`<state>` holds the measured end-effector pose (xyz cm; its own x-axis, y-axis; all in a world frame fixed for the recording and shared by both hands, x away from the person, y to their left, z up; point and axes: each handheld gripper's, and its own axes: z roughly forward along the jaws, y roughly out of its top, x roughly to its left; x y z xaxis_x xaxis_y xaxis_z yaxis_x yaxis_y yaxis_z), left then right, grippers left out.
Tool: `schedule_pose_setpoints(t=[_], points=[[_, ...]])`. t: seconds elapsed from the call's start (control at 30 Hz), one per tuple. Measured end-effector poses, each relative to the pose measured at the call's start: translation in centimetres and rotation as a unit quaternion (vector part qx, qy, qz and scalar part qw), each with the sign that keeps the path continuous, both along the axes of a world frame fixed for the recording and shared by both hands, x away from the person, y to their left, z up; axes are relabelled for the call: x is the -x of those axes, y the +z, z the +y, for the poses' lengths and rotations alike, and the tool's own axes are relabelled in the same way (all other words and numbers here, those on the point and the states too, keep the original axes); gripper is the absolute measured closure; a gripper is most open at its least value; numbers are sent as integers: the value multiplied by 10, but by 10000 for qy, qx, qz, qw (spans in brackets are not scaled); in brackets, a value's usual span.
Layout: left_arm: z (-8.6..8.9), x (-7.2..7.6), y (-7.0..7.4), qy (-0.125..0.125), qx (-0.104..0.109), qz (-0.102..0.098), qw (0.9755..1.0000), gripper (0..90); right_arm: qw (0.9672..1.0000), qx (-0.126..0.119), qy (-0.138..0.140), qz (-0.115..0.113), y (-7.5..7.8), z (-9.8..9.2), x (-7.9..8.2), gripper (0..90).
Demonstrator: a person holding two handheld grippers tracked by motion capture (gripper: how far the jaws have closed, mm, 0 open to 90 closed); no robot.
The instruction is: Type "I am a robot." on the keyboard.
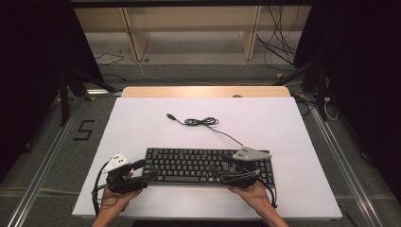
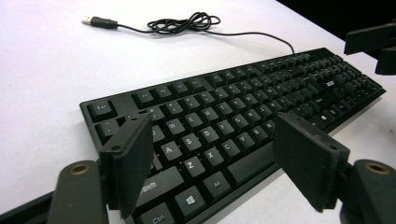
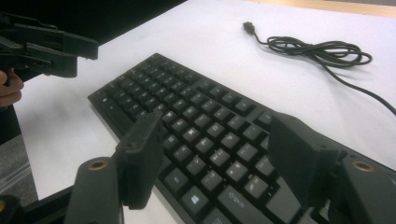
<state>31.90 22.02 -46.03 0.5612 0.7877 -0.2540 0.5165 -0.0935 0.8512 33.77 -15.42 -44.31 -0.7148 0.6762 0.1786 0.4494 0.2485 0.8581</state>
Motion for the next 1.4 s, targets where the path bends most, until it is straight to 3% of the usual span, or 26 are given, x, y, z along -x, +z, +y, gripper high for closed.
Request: schedule_pose_setpoints(t=[0.3,0.5,1.0,1.4], points=[[3,-3,-3,168,-92,201,9996,378,9999,138,16,45,-1,15,-10,459],[4,-7,-8,242,-241,399,9986,521,9996,201,17,176,-5,25,-18,578],[6,-11,-14,124,-469,448,9978,872,9988,337,57,352,-14,50,-33,860],[6,-15,-17,86,-587,549,9967,889,9978,482,10,446,-21,63,-41,900]])
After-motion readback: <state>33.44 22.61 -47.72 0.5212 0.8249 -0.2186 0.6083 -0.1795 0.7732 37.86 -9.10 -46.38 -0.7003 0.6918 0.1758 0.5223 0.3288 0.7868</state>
